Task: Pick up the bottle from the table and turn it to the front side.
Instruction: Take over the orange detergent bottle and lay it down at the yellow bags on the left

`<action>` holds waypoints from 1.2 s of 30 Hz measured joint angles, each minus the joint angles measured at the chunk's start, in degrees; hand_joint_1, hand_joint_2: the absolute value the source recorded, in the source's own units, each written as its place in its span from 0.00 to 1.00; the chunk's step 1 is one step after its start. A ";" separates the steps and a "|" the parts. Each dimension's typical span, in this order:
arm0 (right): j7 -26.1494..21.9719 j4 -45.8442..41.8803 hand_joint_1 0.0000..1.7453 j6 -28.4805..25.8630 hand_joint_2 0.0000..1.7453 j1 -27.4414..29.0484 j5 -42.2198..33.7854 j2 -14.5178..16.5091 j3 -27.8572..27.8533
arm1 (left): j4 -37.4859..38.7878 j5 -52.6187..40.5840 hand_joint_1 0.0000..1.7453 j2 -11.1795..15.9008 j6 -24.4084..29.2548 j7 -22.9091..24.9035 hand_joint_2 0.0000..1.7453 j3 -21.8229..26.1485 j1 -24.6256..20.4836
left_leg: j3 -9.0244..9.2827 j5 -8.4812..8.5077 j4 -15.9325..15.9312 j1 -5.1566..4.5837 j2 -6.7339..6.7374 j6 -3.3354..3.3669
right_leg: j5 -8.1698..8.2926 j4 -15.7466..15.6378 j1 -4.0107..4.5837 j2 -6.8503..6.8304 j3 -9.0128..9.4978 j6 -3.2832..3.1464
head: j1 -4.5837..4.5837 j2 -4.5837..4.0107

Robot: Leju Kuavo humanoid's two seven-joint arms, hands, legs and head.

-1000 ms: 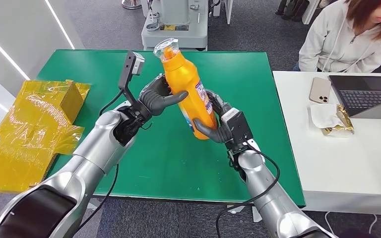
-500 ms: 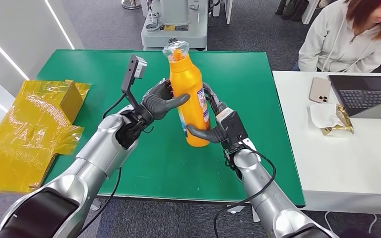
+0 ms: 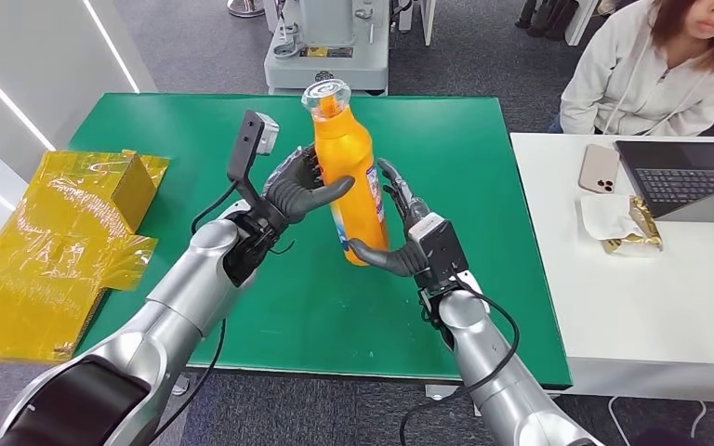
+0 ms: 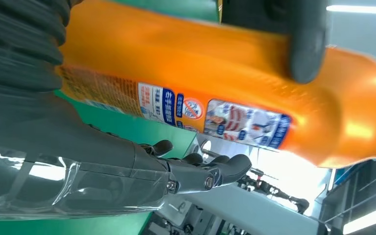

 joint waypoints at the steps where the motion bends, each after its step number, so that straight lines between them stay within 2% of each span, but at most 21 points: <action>1: 0.08 -1.02 0.00 0.12 1.00 0.60 0.00 -0.08 0.07 | 0.00 -2.03 1.00 0.14 1.68 -0.97 1.00 -0.05 0.02 | 0.00 0.00 0.00 0.00 0.00 0.00 | 0.00 0.00 0.00 0.00 0.00 0.00 | 0.00 0.00; 5: 0.23 -5.08 0.00 0.18 1.00 2.76 -0.20 -0.57 0.86 | 0.00 -11.03 1.00 0.98 8.99 -4.50 1.00 -0.45 0.02 | 0.00 0.00 0.00 0.00 0.00 0.00 | 0.00 0.00 0.00 0.00 0.00 0.00 | 0.00 0.00; 14: 0.28 -10.69 0.00 0.26 1.00 4.82 -0.37 -1.36 2.38 | 0.00 -19.39 1.00 2.42 16.49 -6.51 1.00 -1.31 0.03 | -0.01 0.00 0.00 0.00 0.01 0.00 | 0.00 0.00 0.00 0.00 0.00 0.00 | 0.00 0.00; 21: 0.65 -16.61 0.00 1.25 1.00 6.67 -1.29 -2.40 4.33 | 0.00 -32.76 1.00 4.44 24.72 -8.09 1.00 -1.79 -0.11 | 0.00 0.00 0.00 0.00 0.02 0.00 | 0.00 0.00 0.00 0.02 -0.01 0.00 | -0.01 0.00; 29: 1.42 -24.06 0.00 0.97 1.00 8.81 -0.79 -4.45 7.19 | 0.20 -50.43 1.00 8.28 31.14 -4.87 1.00 -2.10 -3.36 | 0.00 0.01 -0.01 0.01 0.03 0.00 | 0.00 0.01 0.01 0.04 -0.02 0.00 | -0.01 0.00; 36: 1.72 -28.50 0.00 0.52 1.00 10.38 -0.97 -5.86 7.63 | 0.45 -62.64 1.00 11.13 37.72 -1.21 1.00 -5.55 -6.72 | -0.01 0.00 0.00 0.00 0.03 0.00 | 0.00 0.01 0.00 0.04 -0.01 0.00 | -0.01 0.00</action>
